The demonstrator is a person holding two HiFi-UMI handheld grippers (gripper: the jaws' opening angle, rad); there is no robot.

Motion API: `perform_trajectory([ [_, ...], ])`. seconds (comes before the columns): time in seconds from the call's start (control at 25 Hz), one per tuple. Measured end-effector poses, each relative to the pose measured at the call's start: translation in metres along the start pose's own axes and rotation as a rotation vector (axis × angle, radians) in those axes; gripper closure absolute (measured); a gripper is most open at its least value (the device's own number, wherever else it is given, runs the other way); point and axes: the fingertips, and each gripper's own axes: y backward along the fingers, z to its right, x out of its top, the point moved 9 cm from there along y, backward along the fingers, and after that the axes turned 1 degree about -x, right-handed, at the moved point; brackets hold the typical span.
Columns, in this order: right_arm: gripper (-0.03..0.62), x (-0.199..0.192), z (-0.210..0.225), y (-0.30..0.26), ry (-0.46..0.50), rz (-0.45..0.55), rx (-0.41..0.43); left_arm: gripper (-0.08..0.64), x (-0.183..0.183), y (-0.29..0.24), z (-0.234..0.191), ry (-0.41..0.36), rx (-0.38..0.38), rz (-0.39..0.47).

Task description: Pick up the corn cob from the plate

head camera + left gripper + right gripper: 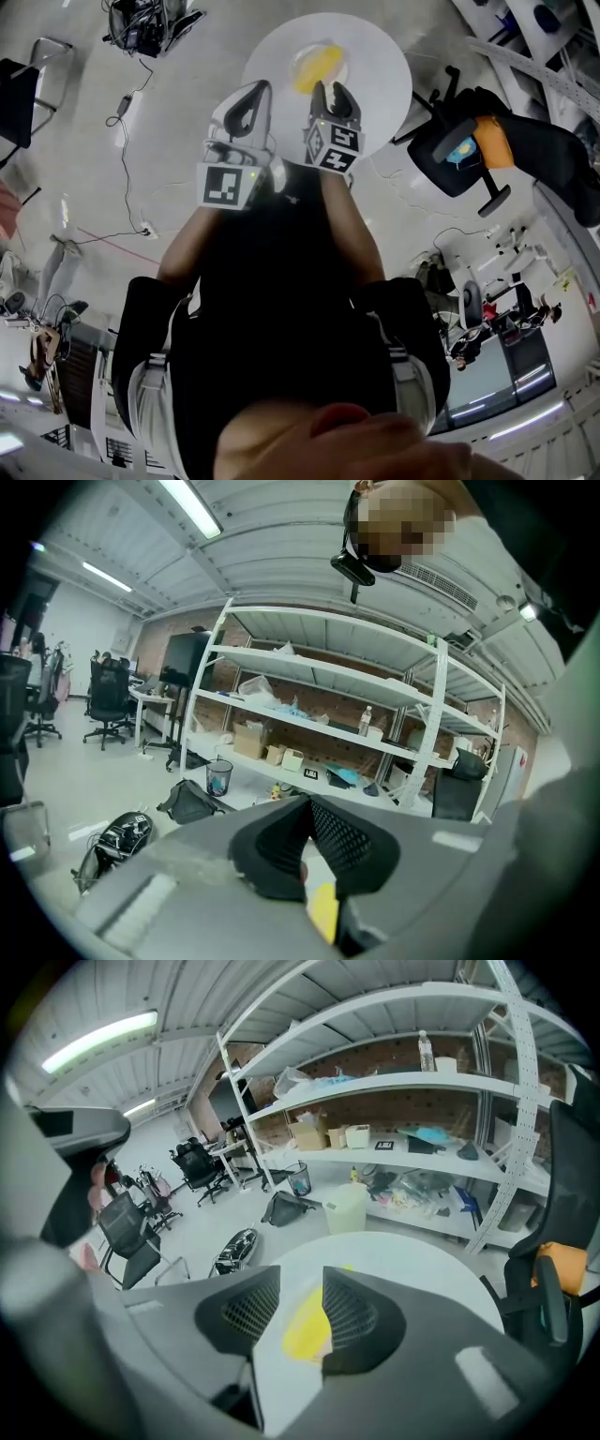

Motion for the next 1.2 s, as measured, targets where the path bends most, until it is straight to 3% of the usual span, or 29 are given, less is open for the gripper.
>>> perform_trajectory([
  [0.88, 0.274, -0.043, 0.018, -0.080, -0.115, -0.237, -0.064, 0.554, -0.015, -0.026, -0.032, 0.076, 0.019, -0.033],
  [1.2, 0.258, -0.056, 0.020, -0.097, -0.127, -0.285, -0.096, 0.554, -0.023, -0.027, -0.041, 0.093, 0.027, -0.051],
])
